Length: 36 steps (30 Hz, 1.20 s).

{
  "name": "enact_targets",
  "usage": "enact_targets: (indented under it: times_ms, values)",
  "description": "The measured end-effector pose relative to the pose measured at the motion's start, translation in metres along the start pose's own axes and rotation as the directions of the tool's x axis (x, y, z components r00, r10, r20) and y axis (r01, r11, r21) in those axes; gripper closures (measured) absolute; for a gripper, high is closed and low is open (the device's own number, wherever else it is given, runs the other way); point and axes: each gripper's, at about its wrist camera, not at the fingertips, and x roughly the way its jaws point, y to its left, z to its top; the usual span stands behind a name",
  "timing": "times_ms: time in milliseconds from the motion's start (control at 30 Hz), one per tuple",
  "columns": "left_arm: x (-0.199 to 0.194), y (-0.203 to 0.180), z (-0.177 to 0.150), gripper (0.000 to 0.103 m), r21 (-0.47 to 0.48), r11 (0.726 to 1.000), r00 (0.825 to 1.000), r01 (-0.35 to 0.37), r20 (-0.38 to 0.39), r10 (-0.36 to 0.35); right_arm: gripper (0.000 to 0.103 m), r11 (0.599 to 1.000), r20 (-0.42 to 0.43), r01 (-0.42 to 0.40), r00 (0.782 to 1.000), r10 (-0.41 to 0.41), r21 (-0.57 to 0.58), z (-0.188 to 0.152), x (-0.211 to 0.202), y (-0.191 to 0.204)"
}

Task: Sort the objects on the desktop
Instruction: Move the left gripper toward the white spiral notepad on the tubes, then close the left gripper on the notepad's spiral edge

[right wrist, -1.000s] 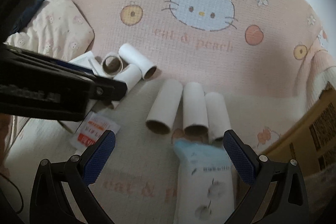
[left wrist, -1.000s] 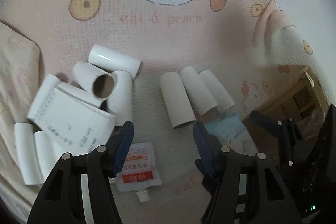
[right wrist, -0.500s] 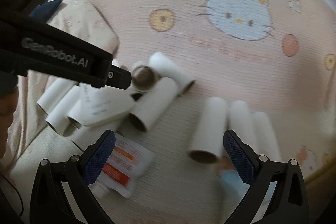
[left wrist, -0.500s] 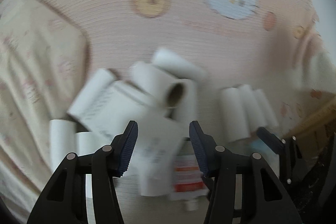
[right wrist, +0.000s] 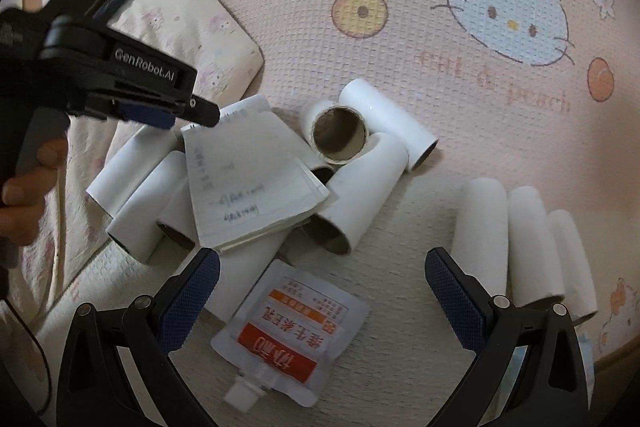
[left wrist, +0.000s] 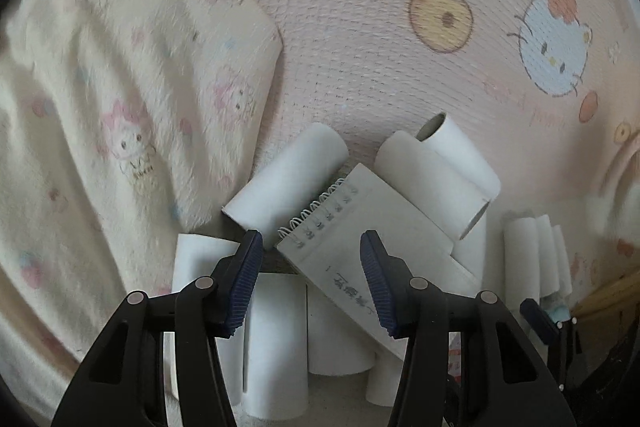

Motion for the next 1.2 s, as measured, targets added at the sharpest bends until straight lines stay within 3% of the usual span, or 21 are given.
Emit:
enact_targets:
  times_ms: [167,267,300,367,467,600,900,1067,1133,1200]
  values:
    - [0.007,0.005,-0.001,0.05,-0.029,0.999,0.999,0.042,-0.005,-0.042,0.001,0.999,-0.016,-0.004,1.0,0.005,0.039,0.004,0.005,0.003]
    - [0.005,-0.001,-0.003,0.071,0.014,1.0,1.0,0.007,0.009,-0.007,0.002,0.999,-0.015,-0.014,1.0,0.014,0.034,0.0,0.006,0.008]
    - [0.006,-0.002,-0.004,0.074,0.025,1.0,1.0,-0.005,0.014,0.004,0.003,1.0,-0.015,-0.014,1.0,0.015,0.025,0.0,0.006,0.01]
    - [0.006,-0.009,-0.005,0.078,0.036,0.999,1.0,-0.005,0.02,0.004,0.008,1.0,-0.012,-0.019,1.0,0.019,-0.003,-0.002,0.006,0.014]
    - [0.003,-0.015,-0.009,0.082,0.037,0.999,1.0,0.017,0.001,-0.017,0.024,0.998,-0.017,-0.023,1.0,0.022,-0.063,-0.003,0.011,0.022]
    - [-0.002,-0.02,-0.016,0.083,0.043,0.998,0.999,0.036,-0.022,-0.035,0.035,0.996,-0.031,-0.082,0.996,0.081,-0.04,-0.003,0.015,0.02]
    - [-0.007,-0.023,-0.042,0.083,0.025,0.989,0.982,0.145,-0.122,-0.141,0.041,0.995,-0.069,-0.101,0.993,0.101,-0.004,-0.007,0.018,0.004]
    - [-0.008,-0.036,-0.05,0.083,0.073,0.989,0.986,0.126,-0.116,-0.117,0.041,0.995,-0.075,-0.095,0.993,0.094,-0.018,-0.007,0.019,-0.004]
    - [-0.009,-0.037,-0.049,0.078,0.066,0.991,0.988,0.112,-0.11,-0.105,0.041,0.994,-0.086,-0.109,0.991,0.107,-0.018,-0.007,0.017,-0.005]
    - [-0.01,-0.036,-0.045,0.054,0.051,0.991,0.988,0.126,-0.094,-0.12,0.041,0.992,-0.094,-0.122,0.988,0.12,-0.013,-0.008,0.015,-0.006]
